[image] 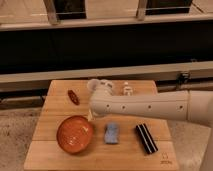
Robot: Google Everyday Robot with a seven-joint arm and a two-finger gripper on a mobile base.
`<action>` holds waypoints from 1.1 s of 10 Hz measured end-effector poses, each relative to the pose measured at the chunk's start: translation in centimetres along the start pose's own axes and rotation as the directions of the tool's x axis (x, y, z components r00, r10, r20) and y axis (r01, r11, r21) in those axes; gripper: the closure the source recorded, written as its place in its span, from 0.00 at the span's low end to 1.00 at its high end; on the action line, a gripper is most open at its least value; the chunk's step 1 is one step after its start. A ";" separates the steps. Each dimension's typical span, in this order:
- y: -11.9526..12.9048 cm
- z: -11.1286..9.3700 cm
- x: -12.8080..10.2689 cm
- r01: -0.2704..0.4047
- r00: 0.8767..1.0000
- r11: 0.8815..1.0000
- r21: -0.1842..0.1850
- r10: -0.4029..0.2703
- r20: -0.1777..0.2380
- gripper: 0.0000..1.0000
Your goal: Pick up the ceramic bowl
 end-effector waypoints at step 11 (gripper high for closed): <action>-1.4 4.7 -0.2 0.110 0.993 0.993 0.035 -0.111 0.026 0.20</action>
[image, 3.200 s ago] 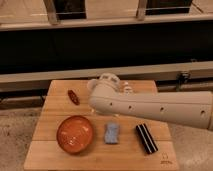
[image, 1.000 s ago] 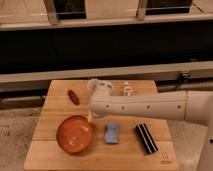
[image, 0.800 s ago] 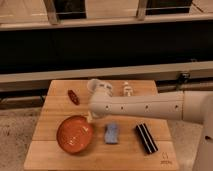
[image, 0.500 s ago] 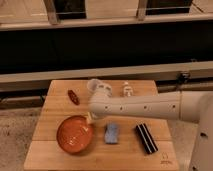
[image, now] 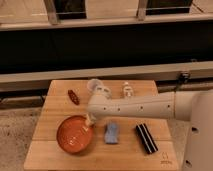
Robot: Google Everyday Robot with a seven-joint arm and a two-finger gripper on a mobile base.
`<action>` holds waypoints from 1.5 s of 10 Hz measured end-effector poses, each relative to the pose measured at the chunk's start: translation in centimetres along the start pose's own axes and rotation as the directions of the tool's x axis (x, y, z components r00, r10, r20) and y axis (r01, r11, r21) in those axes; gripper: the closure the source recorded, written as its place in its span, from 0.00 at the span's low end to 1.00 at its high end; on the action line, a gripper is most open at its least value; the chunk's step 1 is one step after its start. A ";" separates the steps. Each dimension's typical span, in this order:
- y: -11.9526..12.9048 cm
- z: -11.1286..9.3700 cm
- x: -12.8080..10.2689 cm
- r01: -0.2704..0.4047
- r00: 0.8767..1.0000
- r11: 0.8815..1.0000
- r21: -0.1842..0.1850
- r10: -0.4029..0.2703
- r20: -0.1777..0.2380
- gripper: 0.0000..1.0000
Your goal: Pick up the ceramic bowl
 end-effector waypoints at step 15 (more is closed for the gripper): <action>-0.7 2.7 -1.1 0.054 0.997 0.998 0.035 -0.056 0.050 0.69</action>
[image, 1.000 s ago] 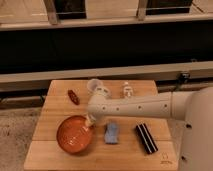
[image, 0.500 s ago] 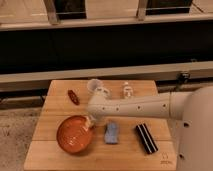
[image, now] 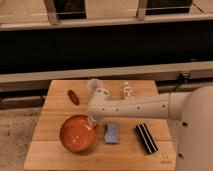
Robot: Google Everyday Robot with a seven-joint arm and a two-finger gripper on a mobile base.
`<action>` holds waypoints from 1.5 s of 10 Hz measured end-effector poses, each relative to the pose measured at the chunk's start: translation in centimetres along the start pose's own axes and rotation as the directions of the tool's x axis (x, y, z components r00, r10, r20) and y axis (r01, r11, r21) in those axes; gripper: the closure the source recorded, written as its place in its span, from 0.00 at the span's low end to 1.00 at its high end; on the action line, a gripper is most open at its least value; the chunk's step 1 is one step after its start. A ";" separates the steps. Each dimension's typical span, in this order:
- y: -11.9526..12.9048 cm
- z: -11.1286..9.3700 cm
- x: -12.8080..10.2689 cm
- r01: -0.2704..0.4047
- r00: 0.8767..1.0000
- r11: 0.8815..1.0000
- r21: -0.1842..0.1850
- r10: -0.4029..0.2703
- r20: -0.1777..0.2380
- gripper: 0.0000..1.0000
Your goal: Pick up the ceramic bowl
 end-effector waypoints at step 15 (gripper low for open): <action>-0.6 -2.1 0.5 0.091 0.996 0.996 0.020 -0.091 -0.021 0.95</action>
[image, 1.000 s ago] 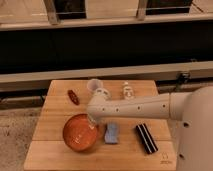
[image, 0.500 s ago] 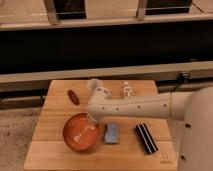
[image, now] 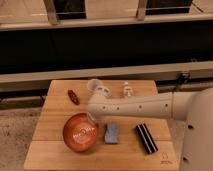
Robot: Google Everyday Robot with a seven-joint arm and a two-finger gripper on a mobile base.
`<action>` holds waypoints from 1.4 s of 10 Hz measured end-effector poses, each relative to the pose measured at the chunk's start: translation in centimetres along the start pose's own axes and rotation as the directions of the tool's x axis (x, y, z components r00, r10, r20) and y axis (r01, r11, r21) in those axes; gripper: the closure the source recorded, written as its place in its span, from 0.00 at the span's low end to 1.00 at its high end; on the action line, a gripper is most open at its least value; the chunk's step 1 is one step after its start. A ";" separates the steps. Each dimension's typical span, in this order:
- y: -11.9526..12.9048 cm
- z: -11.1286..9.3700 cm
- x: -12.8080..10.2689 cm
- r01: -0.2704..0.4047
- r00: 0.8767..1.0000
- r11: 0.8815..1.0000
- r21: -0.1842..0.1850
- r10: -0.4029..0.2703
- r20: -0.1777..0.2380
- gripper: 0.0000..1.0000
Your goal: Pick up the ceramic bowl
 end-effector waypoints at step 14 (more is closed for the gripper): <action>0.2 -2.5 0.7 0.094 0.996 0.996 0.011 -0.094 -0.006 0.98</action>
